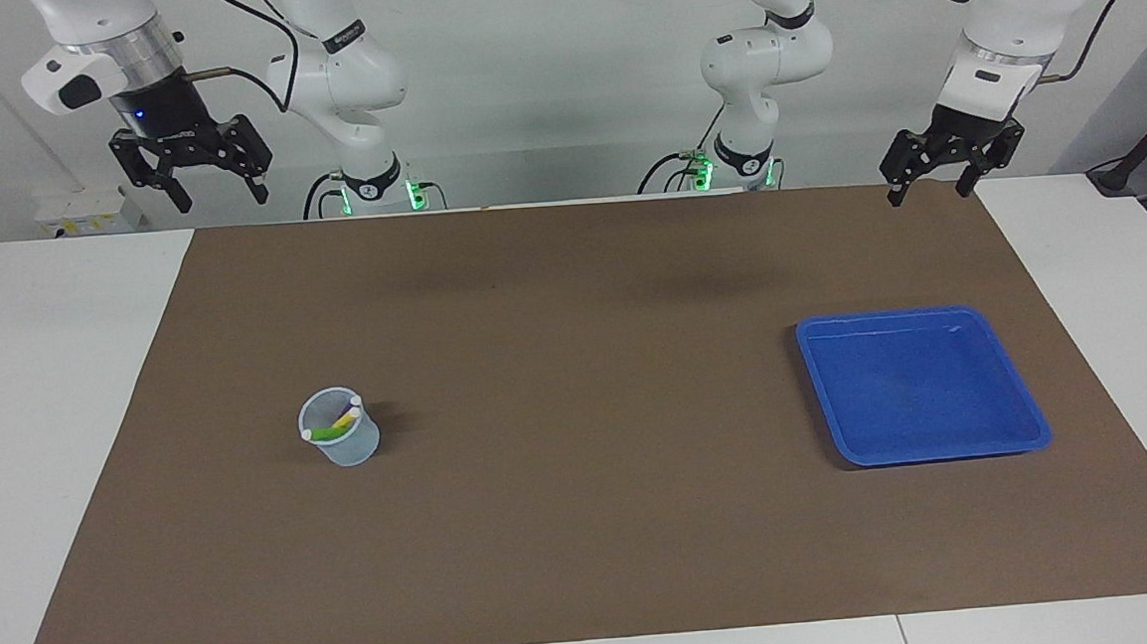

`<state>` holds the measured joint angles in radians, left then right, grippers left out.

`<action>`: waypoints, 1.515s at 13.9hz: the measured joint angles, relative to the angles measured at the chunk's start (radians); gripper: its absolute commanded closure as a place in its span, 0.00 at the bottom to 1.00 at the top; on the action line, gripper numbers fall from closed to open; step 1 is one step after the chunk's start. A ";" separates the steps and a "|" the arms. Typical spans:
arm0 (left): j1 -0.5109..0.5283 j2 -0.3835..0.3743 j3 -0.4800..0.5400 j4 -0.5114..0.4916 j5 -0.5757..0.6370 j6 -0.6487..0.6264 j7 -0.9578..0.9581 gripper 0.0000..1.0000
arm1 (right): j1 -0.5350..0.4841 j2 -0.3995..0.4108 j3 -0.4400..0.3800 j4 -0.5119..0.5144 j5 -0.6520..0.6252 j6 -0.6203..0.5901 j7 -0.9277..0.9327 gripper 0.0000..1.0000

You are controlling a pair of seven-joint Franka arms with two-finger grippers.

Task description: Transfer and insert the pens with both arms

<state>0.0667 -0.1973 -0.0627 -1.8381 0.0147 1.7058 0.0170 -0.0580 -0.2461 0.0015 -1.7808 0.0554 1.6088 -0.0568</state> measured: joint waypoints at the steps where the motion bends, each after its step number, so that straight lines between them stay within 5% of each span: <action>1: 0.000 0.000 0.000 0.000 0.000 0.000 0.000 0.00 | 0.002 0.000 0.002 -0.001 0.000 0.004 0.000 0.00; 21: 0.000 0.000 0.000 0.000 0.000 0.000 0.000 0.00 | 0.011 0.102 0.006 0.107 -0.038 -0.054 0.000 0.00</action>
